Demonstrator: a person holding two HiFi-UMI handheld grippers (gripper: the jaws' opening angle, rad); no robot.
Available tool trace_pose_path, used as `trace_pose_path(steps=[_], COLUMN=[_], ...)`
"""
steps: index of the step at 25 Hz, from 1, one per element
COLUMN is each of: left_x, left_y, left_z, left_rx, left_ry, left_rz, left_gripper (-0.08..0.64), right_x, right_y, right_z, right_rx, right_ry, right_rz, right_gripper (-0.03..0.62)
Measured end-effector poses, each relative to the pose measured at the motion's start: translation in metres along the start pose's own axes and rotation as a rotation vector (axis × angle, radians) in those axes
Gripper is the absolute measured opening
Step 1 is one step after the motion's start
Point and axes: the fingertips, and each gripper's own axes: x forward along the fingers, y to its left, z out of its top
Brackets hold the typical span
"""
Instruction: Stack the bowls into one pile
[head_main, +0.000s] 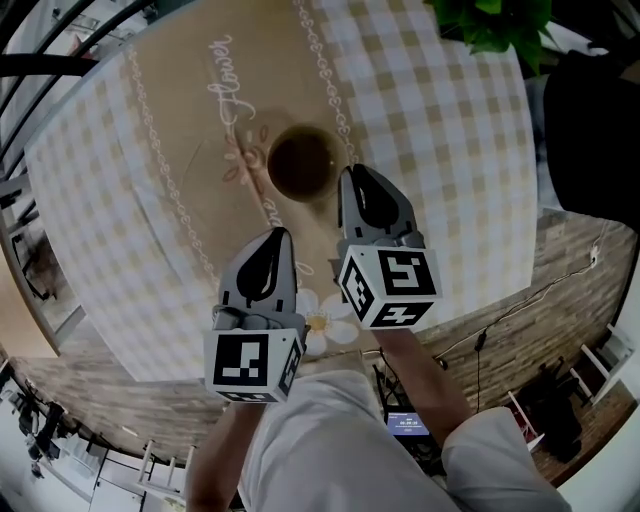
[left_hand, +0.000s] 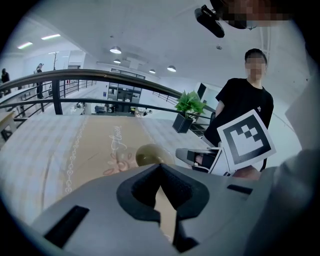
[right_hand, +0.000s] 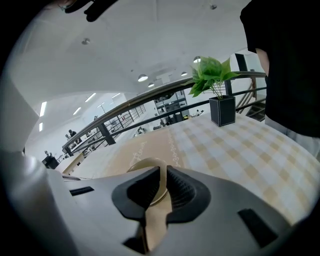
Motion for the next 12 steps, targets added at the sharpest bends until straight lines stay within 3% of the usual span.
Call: trace_pose_path(steps=[12], left_x=[-0.048], left_y=[-0.014], left_z=[0.021], left_rx=[0.039], left_ry=[-0.070], left_rz=[-0.045], left_gripper=[0.018], right_x=[-0.063], right_y=[0.037], right_z=[0.007], right_rx=[-0.037], right_ry=[-0.035], right_rz=[-0.002], right_gripper=[0.041])
